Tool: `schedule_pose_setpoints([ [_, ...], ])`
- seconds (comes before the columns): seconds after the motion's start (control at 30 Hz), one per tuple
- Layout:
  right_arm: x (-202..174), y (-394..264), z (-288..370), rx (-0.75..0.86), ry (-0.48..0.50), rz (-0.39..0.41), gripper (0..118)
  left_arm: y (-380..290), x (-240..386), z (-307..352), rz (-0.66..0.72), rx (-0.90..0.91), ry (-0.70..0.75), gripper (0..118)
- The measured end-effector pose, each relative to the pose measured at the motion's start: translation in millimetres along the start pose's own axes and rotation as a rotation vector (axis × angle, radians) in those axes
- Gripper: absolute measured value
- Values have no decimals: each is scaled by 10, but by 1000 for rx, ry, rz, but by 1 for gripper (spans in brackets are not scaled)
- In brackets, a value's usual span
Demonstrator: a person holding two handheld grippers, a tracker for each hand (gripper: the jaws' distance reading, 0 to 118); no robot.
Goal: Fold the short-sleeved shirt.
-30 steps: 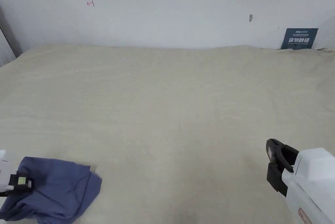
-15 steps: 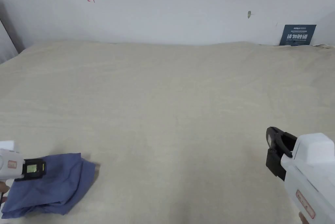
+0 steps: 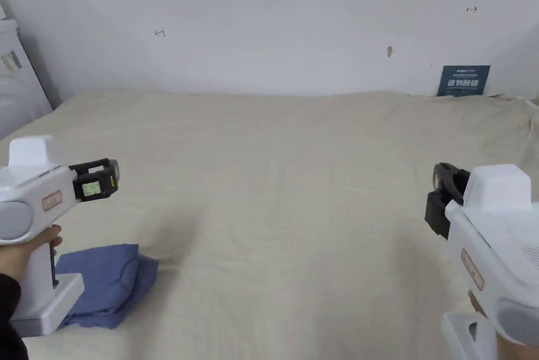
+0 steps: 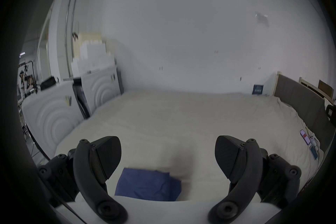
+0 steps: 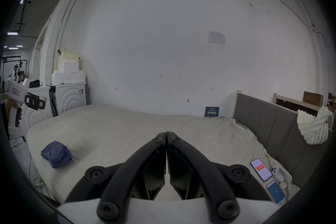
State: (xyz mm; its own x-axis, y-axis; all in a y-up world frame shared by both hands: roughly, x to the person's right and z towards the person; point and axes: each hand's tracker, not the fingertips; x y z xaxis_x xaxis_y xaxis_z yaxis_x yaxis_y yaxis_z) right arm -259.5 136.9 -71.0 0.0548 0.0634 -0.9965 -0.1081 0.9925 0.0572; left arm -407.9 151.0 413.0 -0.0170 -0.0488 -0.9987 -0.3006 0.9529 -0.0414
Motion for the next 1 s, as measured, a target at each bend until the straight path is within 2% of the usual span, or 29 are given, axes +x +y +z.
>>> schedule_pose_setpoints([
  [0.3,164,139,266,62,-50,19,0,-55,856,687,-13,264,13,105],
  [0.4,200,140,328,70,-59,14,0,-162,1110,821,-37,323,21,98],
  [0.6,247,89,419,79,-86,5,0,-379,1501,945,-47,388,-6,66],
  [0.63,255,76,429,78,-89,4,0,-409,1543,947,-47,395,-7,55],
  [0.7,271,37,449,80,-100,1,0,-480,1628,942,-39,414,-20,27],
  [0.9,325,-62,471,65,-121,-4,0,-622,1747,902,-4,395,-114,3],
  [1.0,343,-83,464,61,-126,-12,0,-672,1796,890,-22,393,-131,0],
])
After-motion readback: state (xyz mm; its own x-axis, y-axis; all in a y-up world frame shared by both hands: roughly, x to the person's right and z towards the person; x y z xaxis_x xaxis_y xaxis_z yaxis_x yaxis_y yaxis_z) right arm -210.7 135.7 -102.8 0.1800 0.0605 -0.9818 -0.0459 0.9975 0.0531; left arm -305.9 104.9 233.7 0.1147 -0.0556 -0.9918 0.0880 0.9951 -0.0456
